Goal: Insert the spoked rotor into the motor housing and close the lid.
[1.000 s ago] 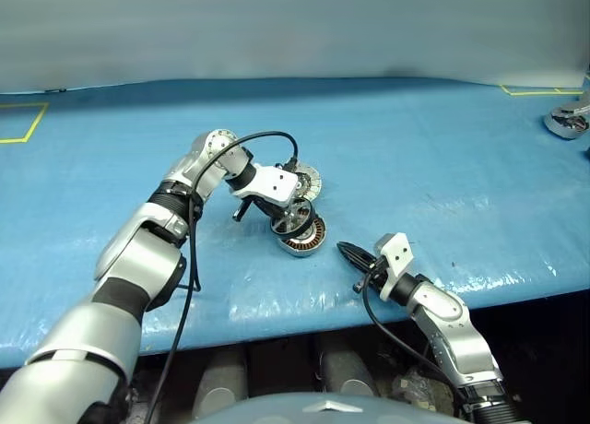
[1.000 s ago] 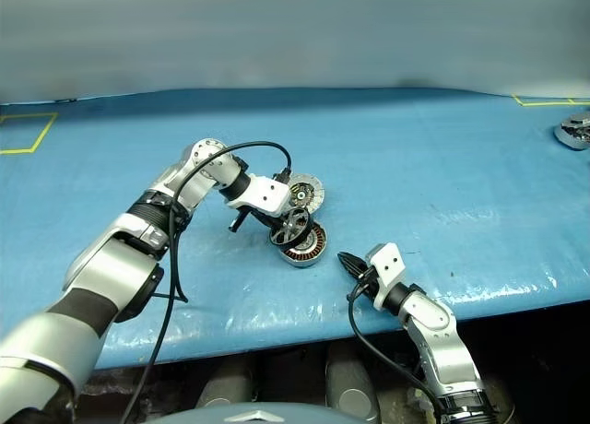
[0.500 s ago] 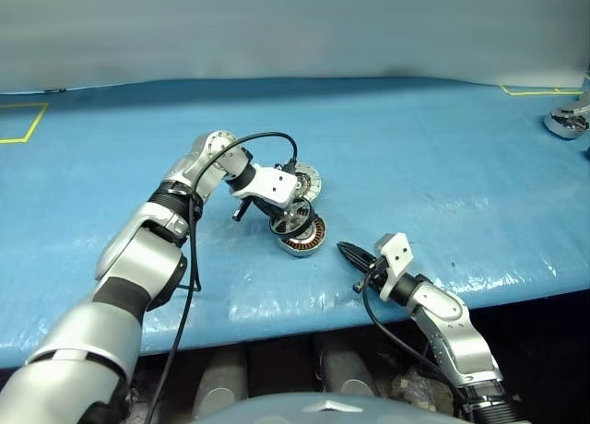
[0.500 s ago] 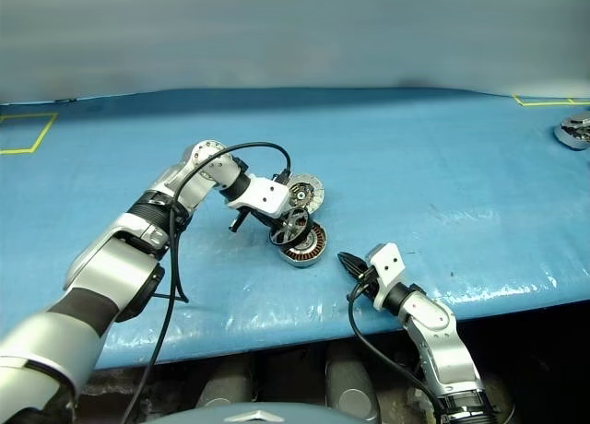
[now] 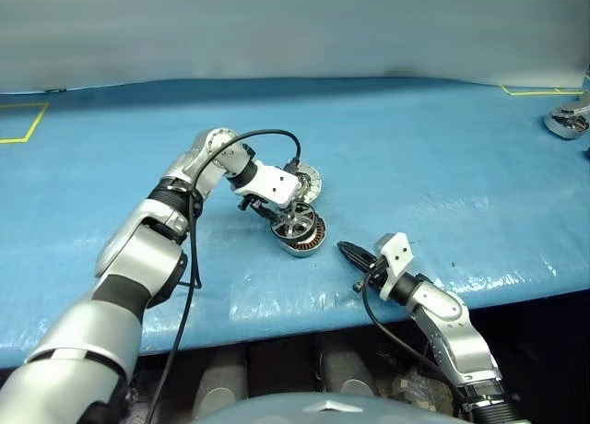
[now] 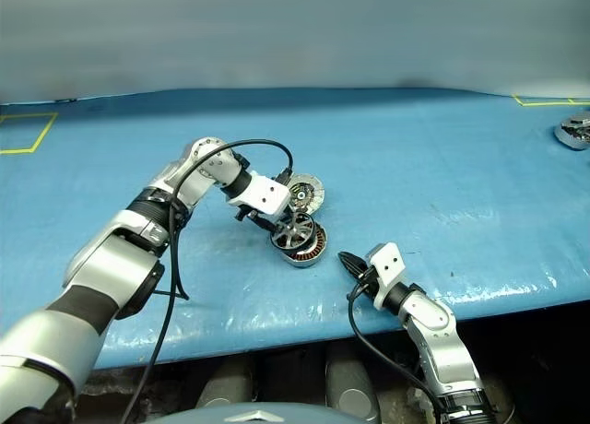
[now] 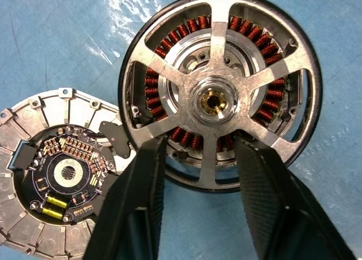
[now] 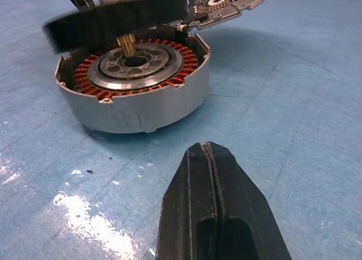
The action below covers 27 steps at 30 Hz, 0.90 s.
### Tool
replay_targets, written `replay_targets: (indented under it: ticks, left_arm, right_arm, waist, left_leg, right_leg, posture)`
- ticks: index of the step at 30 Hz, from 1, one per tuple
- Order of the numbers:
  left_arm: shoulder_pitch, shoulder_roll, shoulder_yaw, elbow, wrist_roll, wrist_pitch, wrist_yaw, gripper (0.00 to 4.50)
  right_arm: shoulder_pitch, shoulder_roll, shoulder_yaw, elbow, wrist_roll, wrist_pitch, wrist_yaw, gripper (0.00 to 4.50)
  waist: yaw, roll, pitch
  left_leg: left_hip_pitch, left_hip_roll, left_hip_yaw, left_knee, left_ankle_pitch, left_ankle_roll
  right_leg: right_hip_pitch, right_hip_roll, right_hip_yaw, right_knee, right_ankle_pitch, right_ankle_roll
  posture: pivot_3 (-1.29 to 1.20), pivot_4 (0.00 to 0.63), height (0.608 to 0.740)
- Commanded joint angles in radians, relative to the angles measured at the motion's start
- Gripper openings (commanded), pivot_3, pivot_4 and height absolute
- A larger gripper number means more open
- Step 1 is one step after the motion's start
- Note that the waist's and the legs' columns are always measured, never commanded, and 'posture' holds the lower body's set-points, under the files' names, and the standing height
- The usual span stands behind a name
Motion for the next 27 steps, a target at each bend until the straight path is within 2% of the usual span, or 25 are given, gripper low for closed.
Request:
replay_targets:
  ticks: [1, 16, 27]
  left_arm:
    - [-0.032, -0.006, 0.018, 0.017, -0.002, -0.019, 0.024, 3.17]
    - [-0.004, 0.013, 0.115, -0.032, -0.095, 0.015, 0.050, 3.17]
    - [0.182, 0.108, 0.244, -0.281, -0.235, 0.192, 0.089, 3.17]
  right_arm:
    - [-0.013, 0.001, -0.019, -0.009, 0.002, -0.021, -0.004, 0.00]
    - [-0.030, -0.007, -0.020, 0.000, 0.001, -0.024, 0.012, 0.00]
    - [-0.034, -0.014, -0.059, -0.038, 0.005, -0.037, -0.019, 0.00]
  waist:
    - [0.000, 0.000, 0.000]
    - [-0.001, 0.000, 0.000]
    - [-0.003, 0.000, 0.000]
  left_leg:
    - [0.000, 0.000, 0.000, 0.000, 0.000, 0.000]
    - [0.000, 0.000, 0.000, 0.000, 0.000, 0.000]
    - [0.001, 0.000, 0.000, -0.001, 0.000, 0.000]
  right_leg:
    - [0.000, 0.000, 0.000, 0.000, 0.000, 0.000]
    - [0.000, 0.000, 0.000, 0.000, 0.000, 0.000]
    - [0.000, 0.000, 0.000, 0.001, 0.000, 0.000]
  posture:
    - [0.00, 0.150, 0.740]
    - [0.00, 0.150, 0.740]
    - [0.00, 0.150, 0.740]
